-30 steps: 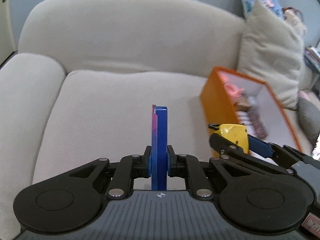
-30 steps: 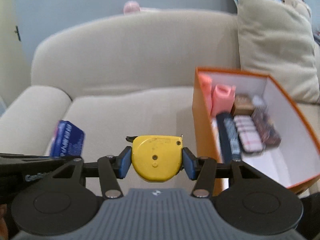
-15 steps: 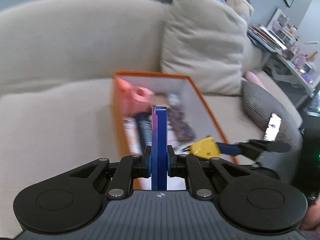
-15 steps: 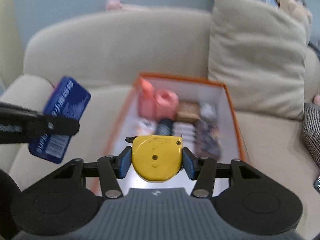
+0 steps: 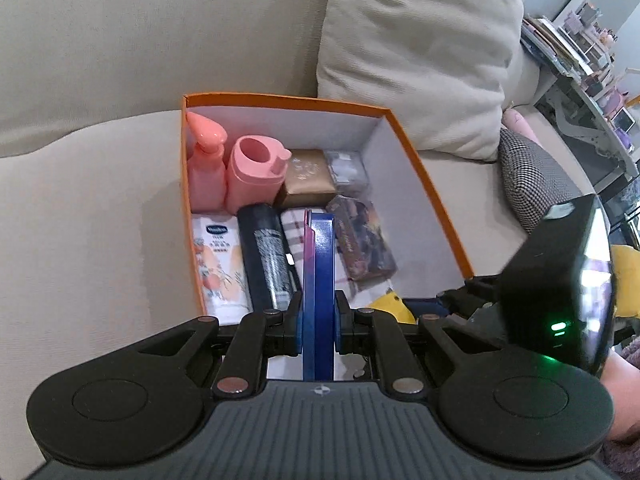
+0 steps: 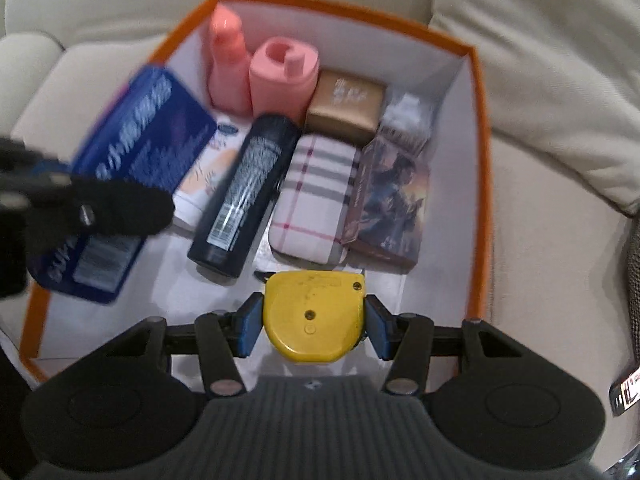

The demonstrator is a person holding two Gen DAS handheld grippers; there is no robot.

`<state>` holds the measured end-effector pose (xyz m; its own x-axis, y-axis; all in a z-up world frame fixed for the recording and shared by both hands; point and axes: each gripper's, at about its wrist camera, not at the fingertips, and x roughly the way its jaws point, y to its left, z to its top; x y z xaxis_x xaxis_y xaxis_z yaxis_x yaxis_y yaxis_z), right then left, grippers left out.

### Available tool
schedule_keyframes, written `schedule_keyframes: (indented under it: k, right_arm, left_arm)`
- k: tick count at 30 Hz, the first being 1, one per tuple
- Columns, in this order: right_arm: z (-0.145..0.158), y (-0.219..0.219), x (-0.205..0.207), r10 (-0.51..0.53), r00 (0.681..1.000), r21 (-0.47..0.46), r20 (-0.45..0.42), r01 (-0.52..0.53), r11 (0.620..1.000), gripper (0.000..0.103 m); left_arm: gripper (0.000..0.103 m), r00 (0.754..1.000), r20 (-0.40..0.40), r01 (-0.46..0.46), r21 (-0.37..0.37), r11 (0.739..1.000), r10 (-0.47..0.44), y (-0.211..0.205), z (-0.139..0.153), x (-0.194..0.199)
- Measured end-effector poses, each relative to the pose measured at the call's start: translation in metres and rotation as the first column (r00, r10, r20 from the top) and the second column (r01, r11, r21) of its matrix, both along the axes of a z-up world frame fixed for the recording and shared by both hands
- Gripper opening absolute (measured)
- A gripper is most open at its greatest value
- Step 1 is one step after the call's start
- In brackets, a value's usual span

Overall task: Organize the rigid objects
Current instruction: 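Carry the tin and tape measure into the shoebox and lower them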

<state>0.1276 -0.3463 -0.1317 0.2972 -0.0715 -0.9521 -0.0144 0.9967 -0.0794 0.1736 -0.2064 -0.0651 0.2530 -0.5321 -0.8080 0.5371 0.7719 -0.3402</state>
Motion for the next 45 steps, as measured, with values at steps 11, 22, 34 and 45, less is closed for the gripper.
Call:
schedule_keyframes:
  k: [11,22,34,45]
  right_arm:
    - [-0.036,0.011,0.024,-0.004,0.993,-0.138,-0.114,-0.012,0.99,0.054]
    - [-0.013,0.018,0.017,0.201,0.977,-0.113,-0.07,-0.208,0.972,0.061]
    - [-0.023,0.02,-0.003,0.44,0.89,-0.162,-0.116,-0.454,0.876,0.04]
    - [-0.018,-0.001,0.009,0.4,0.915,-0.223,-0.052,-0.401,0.888,0.009]
  left_arm:
    - [0.015,0.999,0.004,0.035,-0.028,0.999,-0.035,0.006,-0.012,0.012]
    - [0.015,0.999,0.004,0.035,-0.056,0.998,-0.035,0.014,-0.014,0.012]
    - [0.015,0.997,0.019,0.074,-0.045,0.996,-0.073,0.011,-0.018,0.003]
    - [0.015,0.993,-0.01,0.118,-0.037,0.992,-0.118,0.003,-0.025,0.0]
